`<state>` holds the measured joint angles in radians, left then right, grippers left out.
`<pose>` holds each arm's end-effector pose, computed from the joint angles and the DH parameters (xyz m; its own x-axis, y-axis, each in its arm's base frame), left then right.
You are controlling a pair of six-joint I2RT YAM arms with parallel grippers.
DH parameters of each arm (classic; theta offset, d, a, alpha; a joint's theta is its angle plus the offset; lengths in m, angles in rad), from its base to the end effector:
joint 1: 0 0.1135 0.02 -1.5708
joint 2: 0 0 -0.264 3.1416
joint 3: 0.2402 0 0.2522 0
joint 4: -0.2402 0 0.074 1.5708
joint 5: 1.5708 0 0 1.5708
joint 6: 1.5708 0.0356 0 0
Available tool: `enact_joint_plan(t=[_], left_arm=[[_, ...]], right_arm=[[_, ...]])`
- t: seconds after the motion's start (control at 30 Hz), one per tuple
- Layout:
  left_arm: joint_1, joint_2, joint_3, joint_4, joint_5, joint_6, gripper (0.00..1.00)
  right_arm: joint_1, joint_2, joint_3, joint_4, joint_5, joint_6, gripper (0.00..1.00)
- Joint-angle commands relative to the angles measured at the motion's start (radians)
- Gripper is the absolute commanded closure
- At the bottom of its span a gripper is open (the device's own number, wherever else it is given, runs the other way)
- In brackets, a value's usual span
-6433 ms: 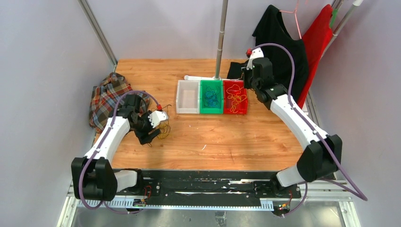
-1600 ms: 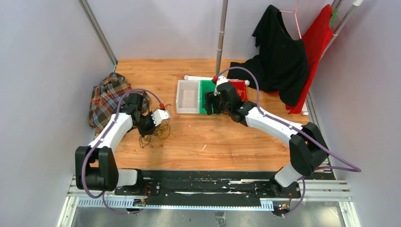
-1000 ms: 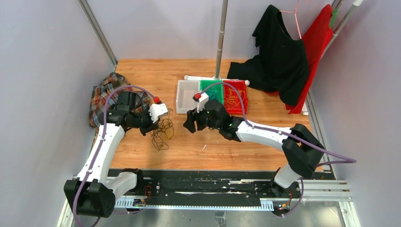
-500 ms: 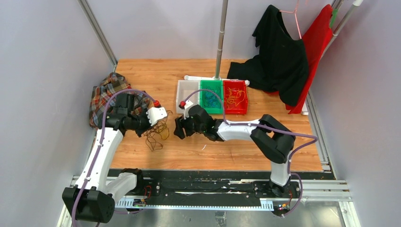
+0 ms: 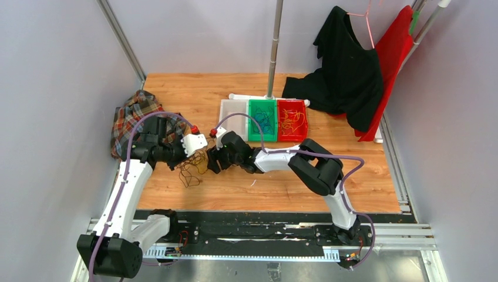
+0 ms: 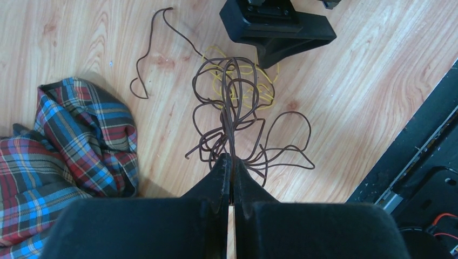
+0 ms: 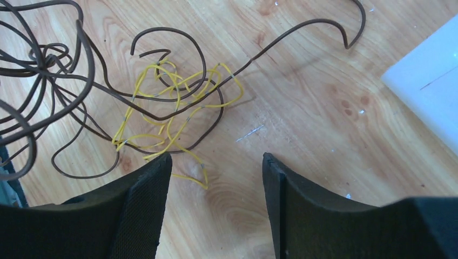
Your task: Untangle the cables
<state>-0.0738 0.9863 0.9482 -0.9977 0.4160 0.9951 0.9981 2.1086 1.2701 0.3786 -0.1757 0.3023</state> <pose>0.1742 -0.0273 0.2926 -0.2381 0.7870 -0.5692 0.8682 0.4351 0.2384 0.2448 0.3911 0.1498 -0.5013 -0.2365 -0.8324 -0.7994 0.4948 0.3408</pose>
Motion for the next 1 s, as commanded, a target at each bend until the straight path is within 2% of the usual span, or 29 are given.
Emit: enact_joint_plan(t=[0.0,0.13,0.33,0.57,0.63,0.8,0.97], left_arm=[[-0.003,-0.022,0.005,-0.008,0.002,0.009,0.99],[-0.003,-0.029,-0.003,-0.009,0.001,0.004,1.00],[-0.003,-0.025,-0.001,-0.008,-0.029,0.009,0.99],[-0.003,-0.032,0.008,-0.007,-0.059,0.024,1.00],[-0.003,-0.041,0.003,-0.007,-0.068,0.035,1.00],[-0.003,-0.045,-0.011,-0.005,-0.093,0.066,0.99],[-0.003,-0.041,-0.055,0.041,-0.174,0.097,0.99]], right_arm=[[0.014,0.046,0.037,-0.018,0.040,-0.038,0.40],[0.034,0.069,0.058,-0.044,0.073,-0.062,0.57],[0.067,0.055,0.048,-0.104,0.151,-0.107,0.98],[0.034,-0.114,-0.111,-0.111,0.283,-0.131,0.99],[0.009,-0.216,-0.190,-0.093,0.315,-0.124,0.99],[-0.096,-0.417,-0.422,-0.049,0.325,-0.071,0.99],[-0.258,-0.591,-0.589,-0.039,0.299,0.013,0.99]])
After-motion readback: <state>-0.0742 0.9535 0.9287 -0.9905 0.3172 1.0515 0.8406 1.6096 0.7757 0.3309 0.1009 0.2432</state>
